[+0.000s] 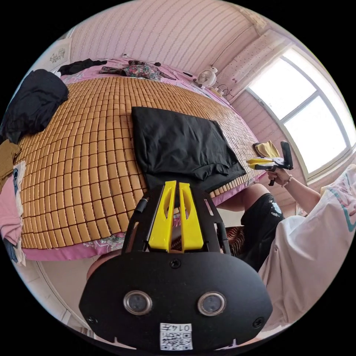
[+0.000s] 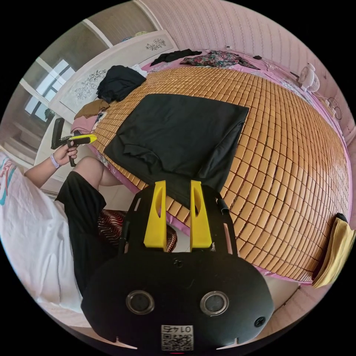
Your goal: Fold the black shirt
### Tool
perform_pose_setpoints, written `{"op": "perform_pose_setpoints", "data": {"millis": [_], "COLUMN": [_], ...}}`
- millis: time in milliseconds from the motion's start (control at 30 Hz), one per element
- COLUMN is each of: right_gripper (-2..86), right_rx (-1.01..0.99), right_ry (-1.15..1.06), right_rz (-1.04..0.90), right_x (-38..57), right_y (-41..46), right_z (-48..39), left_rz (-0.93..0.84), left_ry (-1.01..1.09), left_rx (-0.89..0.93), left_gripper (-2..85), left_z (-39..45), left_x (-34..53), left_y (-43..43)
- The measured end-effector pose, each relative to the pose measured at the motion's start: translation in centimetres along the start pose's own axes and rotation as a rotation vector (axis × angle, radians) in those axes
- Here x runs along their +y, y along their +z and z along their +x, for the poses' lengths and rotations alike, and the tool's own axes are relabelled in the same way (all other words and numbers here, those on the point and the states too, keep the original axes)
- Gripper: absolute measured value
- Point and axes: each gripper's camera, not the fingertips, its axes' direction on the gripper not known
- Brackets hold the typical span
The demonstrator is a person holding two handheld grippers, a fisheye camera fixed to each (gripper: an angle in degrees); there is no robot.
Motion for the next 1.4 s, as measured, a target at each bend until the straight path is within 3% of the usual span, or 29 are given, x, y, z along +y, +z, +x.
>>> {"op": "perform_pose_setpoints", "data": {"millis": [133, 433, 733, 933, 1200, 1400], "right_gripper": [9.0, 5.4, 1.4, 1.0, 0.9, 1.0], "right_rx": [0.007, 0.059, -0.119, -0.335, -0.367, -0.407], "right_ry": [0.253, 0.313, 0.316, 0.433, 0.403, 0.421], "right_rz": [0.083, 0.012, 0.009, -0.001, -0.059, -0.088], "right_x": [0.0, -0.4, -1.4, -2.2, -2.6, -1.6], "right_y": [1.2, 4.0, 0.8, -0.7, -1.5, -1.0], "right_z": [2.5, 3.9, 6.5, 10.0, 10.8, 11.0], "left_rz": [0.054, -0.086, -0.22, -0.232, -0.252, -0.267], "left_ry": [-0.11, -0.261, -0.013, 0.032, 0.023, -0.067], "left_rx": [-0.099, -0.218, -0.388, -0.29, -0.051, -0.008], "left_gripper": [4.3, 4.9, 1.5, 0.2, -0.5, -0.5], "left_z": [-0.9, -3.2, 0.7, 2.0, 0.8, -2.6], "left_x": [-1.2, -3.2, -5.1, -7.4, -8.8, -6.3], "left_y": [1.7, 7.8, 8.7, 7.5, 4.8, 5.3]}}
